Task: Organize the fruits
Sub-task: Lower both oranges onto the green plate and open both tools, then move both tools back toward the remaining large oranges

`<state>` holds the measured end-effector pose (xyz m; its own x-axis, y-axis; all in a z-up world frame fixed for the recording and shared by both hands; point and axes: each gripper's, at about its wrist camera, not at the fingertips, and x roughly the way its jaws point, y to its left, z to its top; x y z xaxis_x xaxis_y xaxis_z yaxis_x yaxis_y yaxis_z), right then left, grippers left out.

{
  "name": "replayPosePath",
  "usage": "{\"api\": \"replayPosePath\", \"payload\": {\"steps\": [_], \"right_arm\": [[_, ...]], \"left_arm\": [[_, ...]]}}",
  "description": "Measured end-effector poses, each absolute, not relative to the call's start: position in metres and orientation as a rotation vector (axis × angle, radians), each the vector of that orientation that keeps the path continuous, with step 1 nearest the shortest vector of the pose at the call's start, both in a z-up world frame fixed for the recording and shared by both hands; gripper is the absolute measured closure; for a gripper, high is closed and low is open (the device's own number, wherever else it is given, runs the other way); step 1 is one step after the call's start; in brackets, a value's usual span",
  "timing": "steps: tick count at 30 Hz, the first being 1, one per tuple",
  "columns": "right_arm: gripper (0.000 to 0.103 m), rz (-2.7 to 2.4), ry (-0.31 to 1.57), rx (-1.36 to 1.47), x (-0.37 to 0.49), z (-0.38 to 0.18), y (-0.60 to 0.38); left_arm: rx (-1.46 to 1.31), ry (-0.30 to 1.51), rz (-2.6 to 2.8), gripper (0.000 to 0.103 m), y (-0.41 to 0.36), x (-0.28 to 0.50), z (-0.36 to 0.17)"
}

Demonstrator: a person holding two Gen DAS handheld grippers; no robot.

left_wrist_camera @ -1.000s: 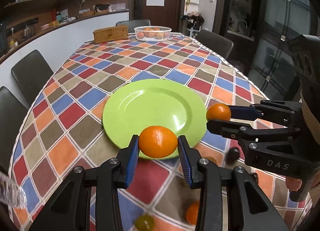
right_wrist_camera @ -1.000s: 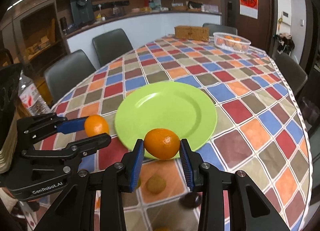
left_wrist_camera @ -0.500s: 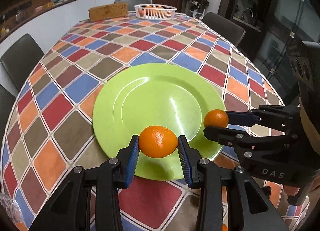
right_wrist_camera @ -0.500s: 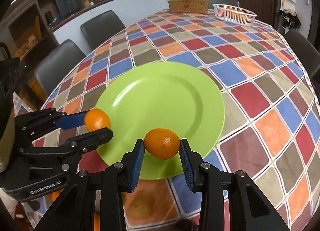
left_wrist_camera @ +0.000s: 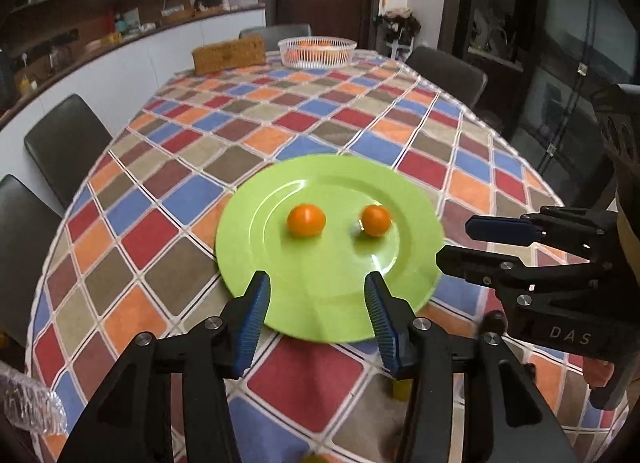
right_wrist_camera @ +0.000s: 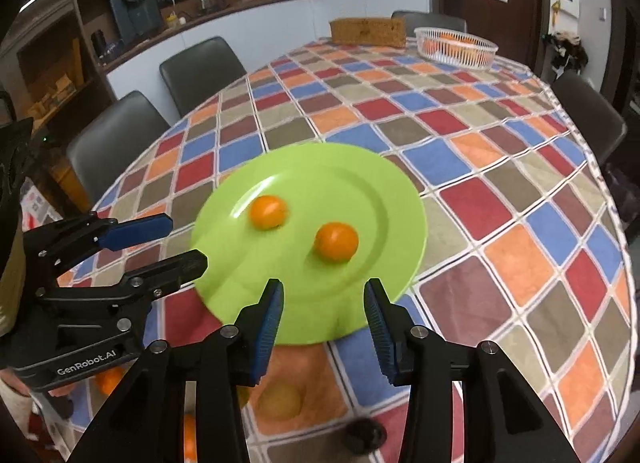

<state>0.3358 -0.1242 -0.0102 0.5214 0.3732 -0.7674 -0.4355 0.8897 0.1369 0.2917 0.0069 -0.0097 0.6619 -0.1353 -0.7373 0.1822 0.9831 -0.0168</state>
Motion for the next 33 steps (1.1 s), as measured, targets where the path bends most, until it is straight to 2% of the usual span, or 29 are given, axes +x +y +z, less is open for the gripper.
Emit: {"api": "replayPosePath", "payload": {"steps": [16,32,33], "right_arm": [[0.06,0.48,0.765,-0.009,0.245,0.04,-0.149],[0.06,0.455,0.628,-0.034,0.168,0.044,-0.137],[0.057,0.455,0.619,-0.041,0.164,0.043,-0.134]], "left_arm": [[0.043,0.65,-0.205,0.035,-0.005,0.194,0.044],[0.009,0.596,-0.107,0.032,0.02,0.119,0.04],[0.016,0.596,-0.097,0.032,0.023,0.115,0.037]]}}
